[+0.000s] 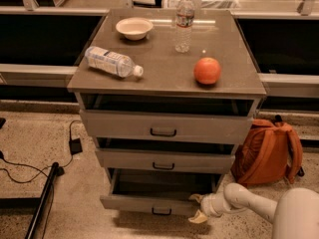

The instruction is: Open bottom drawer

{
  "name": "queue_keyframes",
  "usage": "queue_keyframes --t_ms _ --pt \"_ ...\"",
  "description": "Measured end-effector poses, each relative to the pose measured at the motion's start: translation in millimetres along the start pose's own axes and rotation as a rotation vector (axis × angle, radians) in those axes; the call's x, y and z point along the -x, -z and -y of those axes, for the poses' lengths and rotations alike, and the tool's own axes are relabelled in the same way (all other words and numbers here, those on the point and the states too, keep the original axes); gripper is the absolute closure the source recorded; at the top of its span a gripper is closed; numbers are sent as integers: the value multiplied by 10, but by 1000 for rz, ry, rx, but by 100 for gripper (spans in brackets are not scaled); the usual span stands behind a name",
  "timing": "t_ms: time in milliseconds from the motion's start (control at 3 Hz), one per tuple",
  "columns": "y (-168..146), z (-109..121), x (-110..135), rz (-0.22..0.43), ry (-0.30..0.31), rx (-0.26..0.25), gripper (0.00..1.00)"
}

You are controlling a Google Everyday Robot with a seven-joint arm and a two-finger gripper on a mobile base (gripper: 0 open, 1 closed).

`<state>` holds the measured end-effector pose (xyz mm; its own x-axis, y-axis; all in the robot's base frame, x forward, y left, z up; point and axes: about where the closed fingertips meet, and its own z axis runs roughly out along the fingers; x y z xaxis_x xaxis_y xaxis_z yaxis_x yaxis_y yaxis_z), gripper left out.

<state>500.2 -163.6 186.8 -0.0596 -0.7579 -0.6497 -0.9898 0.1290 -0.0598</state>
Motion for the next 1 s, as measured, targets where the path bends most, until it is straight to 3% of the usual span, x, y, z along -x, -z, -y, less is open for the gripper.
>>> queue_keyframes --t_ms 333,667,1000 --pt "13 -102 -89 -26 -7 16 54" --pt "47 -336 -107 -41 -2 32 53" --pt "114 -313 -53 -41 10 20 51"
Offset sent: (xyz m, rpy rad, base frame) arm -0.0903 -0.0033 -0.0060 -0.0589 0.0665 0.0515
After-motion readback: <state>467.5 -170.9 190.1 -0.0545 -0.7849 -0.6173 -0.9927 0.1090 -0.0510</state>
